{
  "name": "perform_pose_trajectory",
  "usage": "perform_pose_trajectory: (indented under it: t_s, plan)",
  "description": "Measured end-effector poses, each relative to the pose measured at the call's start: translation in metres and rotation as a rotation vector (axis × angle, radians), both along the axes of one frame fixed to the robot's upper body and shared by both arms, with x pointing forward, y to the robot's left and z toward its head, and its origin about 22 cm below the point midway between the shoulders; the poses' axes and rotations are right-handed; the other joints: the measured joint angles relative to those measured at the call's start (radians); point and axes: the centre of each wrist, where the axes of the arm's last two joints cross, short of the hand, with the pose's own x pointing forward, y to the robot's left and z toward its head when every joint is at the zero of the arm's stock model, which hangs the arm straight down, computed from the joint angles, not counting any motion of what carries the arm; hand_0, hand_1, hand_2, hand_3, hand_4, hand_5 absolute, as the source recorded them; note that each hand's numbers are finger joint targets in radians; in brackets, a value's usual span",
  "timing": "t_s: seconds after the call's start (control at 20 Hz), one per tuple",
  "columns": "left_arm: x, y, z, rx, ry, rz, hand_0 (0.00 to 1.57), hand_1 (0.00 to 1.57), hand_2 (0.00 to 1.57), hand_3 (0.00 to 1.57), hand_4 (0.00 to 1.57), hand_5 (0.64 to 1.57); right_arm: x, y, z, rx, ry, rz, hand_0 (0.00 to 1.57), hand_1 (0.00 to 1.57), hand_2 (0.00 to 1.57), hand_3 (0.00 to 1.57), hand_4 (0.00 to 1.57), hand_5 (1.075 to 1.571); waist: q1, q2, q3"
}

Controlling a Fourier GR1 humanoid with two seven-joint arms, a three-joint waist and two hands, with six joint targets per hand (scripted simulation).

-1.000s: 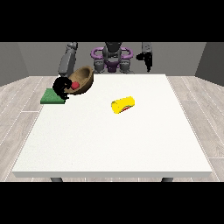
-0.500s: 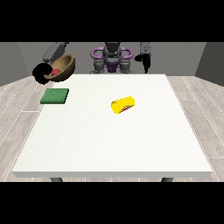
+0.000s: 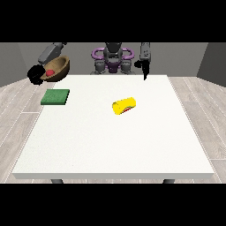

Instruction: Pick the cup and pour the ball into the bowl, then pick the bowl and place it on the pad

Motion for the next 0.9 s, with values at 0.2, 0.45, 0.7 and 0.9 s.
perform_pose_trajectory:
  t_s: [0.2, 0.45, 0.7, 0.9]
  plan:
    - [0.0, -0.005, 0.01, 0.0, -0.068, -0.02, 0.0, 0.0, 0.0, 0.0, 1.17, 1.356, -0.015, -0.023, 0.0, -0.002, -0.06, -0.032, 1.55, 1.55, 1.57, 0.81, 0.82, 1.516, 0.028, 0.077, 0.0008]
    - [0.004, -0.003, 0.014, -0.002, -0.103, -0.025, 0.0, 0.0, 0.0, 0.0, 1.17, 1.365, -0.024, -0.044, 0.013, -0.096, -0.045, -0.107, 1.4, 1.4, 1.57, 0.8, 0.0, 1.569, 0.036, 0.113, 0.0006]
    - [0.002, 0.0, 0.01, -0.001, -0.086, -0.025, 0.0, 0.0, 0.0, 0.0, 1.17, 1.374, -0.028, -0.059, 0.03, -0.229, -0.028, -0.165, 1.21, 1.21, 1.23, 1.3, 0.0, 1.568, 0.04, 0.098, 0.0002]
    - [-0.011, -0.024, -0.015, 0.002, -0.061, -0.032, 0.0, 0.0, 0.0, 0.0, 1.21, 1.348, -0.011, -0.047, 0.039, -0.248, -0.04, -0.13, 0.97, 0.97, 0.86, 0.79, 0.56, 1.544, 0.025, 0.083, -0.0003]
